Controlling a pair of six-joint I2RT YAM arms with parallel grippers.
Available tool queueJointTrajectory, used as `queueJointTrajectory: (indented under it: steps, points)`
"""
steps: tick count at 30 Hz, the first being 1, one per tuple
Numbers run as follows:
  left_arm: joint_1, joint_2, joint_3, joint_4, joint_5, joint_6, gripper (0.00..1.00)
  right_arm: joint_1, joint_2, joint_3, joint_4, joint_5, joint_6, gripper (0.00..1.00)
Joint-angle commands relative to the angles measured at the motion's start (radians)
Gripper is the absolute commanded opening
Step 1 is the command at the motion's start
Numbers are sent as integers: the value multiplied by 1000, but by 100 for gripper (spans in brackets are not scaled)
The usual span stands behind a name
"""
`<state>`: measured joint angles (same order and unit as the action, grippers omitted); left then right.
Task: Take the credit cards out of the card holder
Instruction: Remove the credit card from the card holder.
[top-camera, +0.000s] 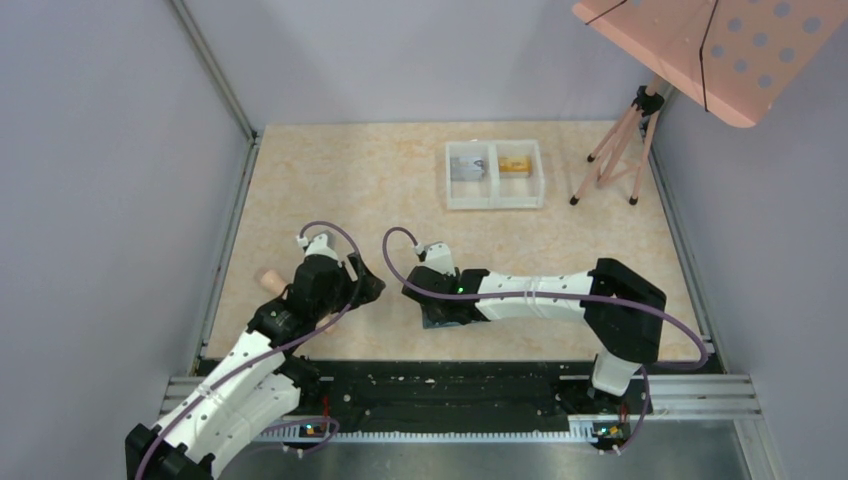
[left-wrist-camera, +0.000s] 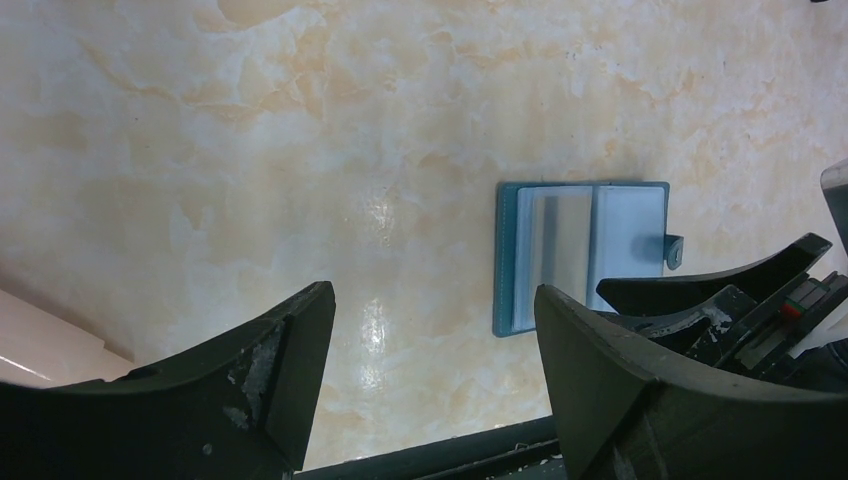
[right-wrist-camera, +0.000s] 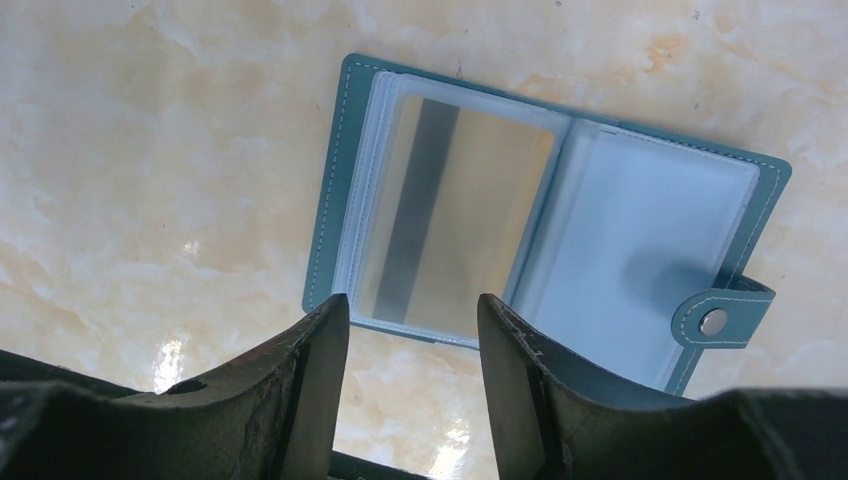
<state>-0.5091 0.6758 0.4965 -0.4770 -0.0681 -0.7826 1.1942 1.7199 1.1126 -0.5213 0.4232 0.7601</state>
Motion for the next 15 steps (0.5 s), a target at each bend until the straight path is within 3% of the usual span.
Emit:
queueJointTrajectory:
  steps: [1,15]
  points:
    - [-1,2,-3,37,7,-4,78,13,-45,-9,-1,38,4,52]
    - [-2,-18,-15,30,-9,-4,78,12,38,2,11,4,-2,64]
